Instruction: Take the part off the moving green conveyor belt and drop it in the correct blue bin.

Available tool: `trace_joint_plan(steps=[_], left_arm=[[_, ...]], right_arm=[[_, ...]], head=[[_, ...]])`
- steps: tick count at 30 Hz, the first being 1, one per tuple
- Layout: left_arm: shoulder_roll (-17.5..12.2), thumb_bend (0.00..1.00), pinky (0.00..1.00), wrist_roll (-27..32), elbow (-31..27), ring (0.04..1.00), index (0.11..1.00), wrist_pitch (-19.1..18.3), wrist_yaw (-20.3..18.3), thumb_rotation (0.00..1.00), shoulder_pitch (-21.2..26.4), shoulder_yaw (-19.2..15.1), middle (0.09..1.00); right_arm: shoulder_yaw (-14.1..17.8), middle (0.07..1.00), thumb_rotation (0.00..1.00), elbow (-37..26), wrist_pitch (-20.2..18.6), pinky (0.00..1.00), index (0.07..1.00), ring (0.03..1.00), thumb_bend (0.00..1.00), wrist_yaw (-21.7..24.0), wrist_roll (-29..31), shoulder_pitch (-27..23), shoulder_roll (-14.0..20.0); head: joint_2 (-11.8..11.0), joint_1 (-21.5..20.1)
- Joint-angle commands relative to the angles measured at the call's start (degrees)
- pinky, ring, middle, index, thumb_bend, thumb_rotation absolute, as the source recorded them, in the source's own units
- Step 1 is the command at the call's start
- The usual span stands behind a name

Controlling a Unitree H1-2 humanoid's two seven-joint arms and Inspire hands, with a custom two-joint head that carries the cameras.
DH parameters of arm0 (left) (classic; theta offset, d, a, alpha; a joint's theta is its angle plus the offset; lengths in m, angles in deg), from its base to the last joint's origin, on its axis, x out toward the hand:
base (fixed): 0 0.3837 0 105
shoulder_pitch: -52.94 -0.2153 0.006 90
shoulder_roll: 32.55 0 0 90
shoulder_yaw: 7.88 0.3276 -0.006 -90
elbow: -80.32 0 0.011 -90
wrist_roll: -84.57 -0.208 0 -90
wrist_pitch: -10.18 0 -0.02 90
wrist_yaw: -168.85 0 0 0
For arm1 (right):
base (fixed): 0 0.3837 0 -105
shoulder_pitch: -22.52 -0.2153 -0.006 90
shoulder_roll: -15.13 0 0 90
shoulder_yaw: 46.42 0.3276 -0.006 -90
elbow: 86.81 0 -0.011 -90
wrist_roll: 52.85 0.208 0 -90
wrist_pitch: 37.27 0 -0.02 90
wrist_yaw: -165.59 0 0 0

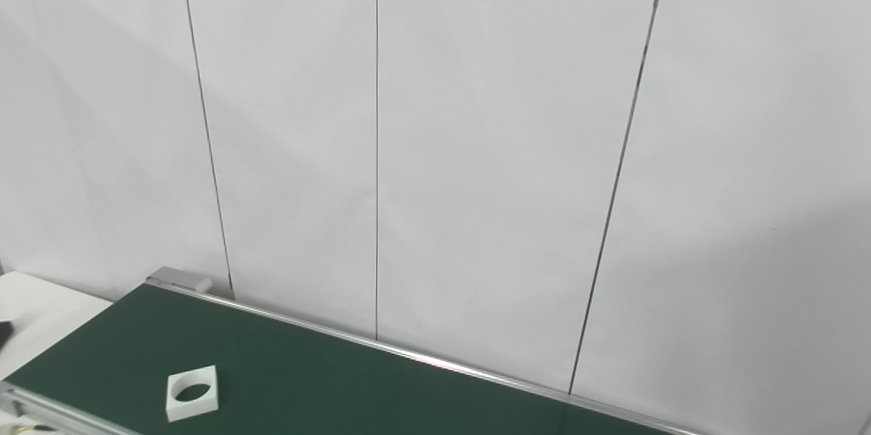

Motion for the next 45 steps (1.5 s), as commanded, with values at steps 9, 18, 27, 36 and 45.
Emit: trace_joint_plan(steps=[9,18,27,36,45], left_arm=[[-0.4,0.96,0.57,-1.1,-5.1,0.659,0.675,2.0,4.1,0.13,2.1,-0.2,0.703],[0.8,0.98,0.62,-3.7,-7.2,0.699,0.708,2.0,7.8,0.15,4.4,-0.5,0.727],[3.4,0.93,0.67,-9.1,-6.7,0.751,0.785,1.7,12.2,0.24,7.1,-0.1,0.792],[5.9,0.86,0.75,-11.0,-7.6,0.819,0.844,-2.3,12.9,0.30,9.6,-0.5,0.842],[5.4,0.86,0.76,-13.9,-7.7,0.818,0.849,-4.8,13.8,0.32,10.3,-1.5,0.844]], right_arm=[[0.3,0.869,0.06,-3.3,3.4,0.80,0.920,0.840,0.60,-0.4,1.0,0.6,0.3],[1.2,0.868,0.07,-6.1,3.4,0.80,0.905,0.842,0.61,0.4,2.6,1.8,0.5],[1.4,0.869,0.13,-7.9,3.4,0.81,0.909,0.844,0.64,0.5,3.7,1.7,1.6],[3.7,0.898,0.44,-12.0,3.1,0.86,0.945,0.866,0.66,2.2,3.0,3.4,0.9],[5.3,0.892,0.48,-14.7,1.5,0.86,0.942,0.861,0.67,4.0,2.7,4.4,0.0]], head=[[2.8,-0.8],[7.9,-1.9],[16.8,0.1],[20.9,1.1],[21.4,1.1]])
